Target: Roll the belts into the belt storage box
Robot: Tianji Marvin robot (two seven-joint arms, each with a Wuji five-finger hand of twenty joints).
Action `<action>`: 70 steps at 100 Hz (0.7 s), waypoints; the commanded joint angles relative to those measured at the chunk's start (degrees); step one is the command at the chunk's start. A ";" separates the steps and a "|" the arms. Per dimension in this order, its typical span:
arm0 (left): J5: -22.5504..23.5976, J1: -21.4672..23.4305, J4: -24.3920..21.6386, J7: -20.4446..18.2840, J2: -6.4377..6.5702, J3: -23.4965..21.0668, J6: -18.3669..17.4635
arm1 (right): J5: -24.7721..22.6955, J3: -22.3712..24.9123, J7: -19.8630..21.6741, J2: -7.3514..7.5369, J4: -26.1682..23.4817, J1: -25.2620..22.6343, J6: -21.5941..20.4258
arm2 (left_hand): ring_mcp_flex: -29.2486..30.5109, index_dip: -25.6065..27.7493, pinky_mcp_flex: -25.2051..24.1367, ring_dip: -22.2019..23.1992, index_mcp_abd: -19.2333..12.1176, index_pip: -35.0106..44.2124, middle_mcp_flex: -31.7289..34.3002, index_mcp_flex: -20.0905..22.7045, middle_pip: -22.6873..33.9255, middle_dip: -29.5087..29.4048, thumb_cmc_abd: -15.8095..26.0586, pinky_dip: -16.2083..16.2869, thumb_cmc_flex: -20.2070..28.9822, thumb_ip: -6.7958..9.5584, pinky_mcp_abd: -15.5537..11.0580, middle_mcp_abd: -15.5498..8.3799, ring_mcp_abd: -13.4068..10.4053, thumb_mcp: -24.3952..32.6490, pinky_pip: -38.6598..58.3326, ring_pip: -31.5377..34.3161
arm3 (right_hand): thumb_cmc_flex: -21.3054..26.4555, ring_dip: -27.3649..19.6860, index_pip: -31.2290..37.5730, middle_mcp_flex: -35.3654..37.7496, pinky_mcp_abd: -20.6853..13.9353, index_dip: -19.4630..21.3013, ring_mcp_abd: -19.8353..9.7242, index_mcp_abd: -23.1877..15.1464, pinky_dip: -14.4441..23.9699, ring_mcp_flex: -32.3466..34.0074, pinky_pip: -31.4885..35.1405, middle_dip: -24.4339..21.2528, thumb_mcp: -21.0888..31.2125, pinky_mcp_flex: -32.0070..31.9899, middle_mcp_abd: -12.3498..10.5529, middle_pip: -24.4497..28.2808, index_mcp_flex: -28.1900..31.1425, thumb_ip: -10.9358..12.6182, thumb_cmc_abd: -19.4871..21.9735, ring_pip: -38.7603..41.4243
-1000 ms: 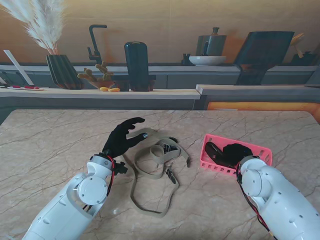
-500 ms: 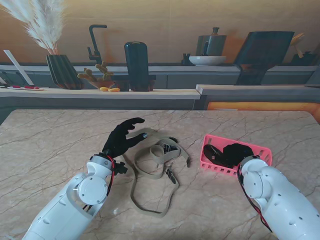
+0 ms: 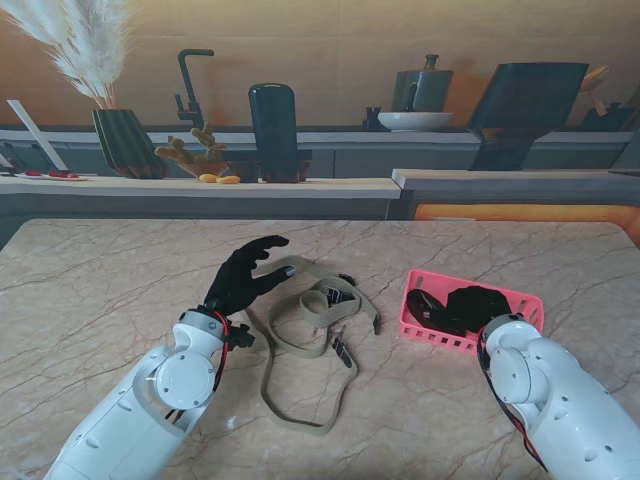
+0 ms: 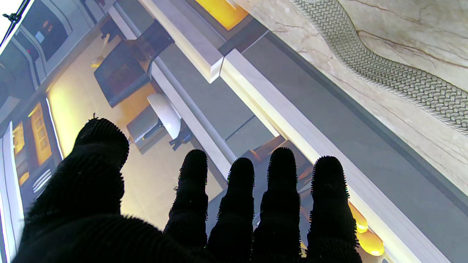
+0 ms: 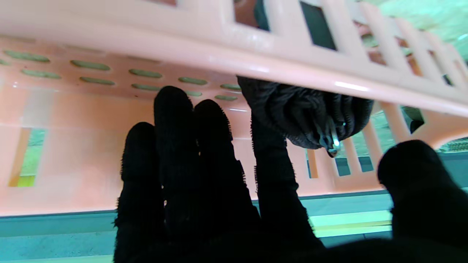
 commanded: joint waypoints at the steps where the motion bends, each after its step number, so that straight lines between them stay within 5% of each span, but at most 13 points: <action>1: -0.09 0.36 -0.13 -0.09 -0.24 -0.03 0.13 | 0.78 -0.31 1.95 -0.10 -0.86 -0.15 -0.17 | -1.56 0.67 -0.70 -0.67 -0.97 -1.72 0.00 0.43 -1.56 -0.10 2.52 1.04 1.12 1.95 -0.02 0.19 -0.91 -1.36 -0.69 -0.47 | 0.48 -0.75 -0.20 -0.43 1.82 0.14 1.93 -2.14 -0.97 -1.51 -0.88 -0.97 -1.61 -1.34 1.80 -1.09 0.18 1.05 3.03 -1.15; 70: -0.13 0.42 -0.17 0.10 -0.29 -0.13 0.23 | -4.94 2.76 -0.33 0.14 -5.32 -3.64 -5.06 | -1.66 0.72 -0.73 -0.70 -0.99 -1.67 -0.21 0.45 -1.48 -0.09 2.76 0.88 1.46 2.03 -0.16 0.20 -1.04 -1.92 -0.81 -0.47 | 1.17 -3.13 -6.49 -9.55 0.53 -1.92 0.11 1.02 -2.20 -11.18 -7.60 -2.09 -3.46 -6.72 1.78 -5.24 -6.37 1.64 2.90 -8.96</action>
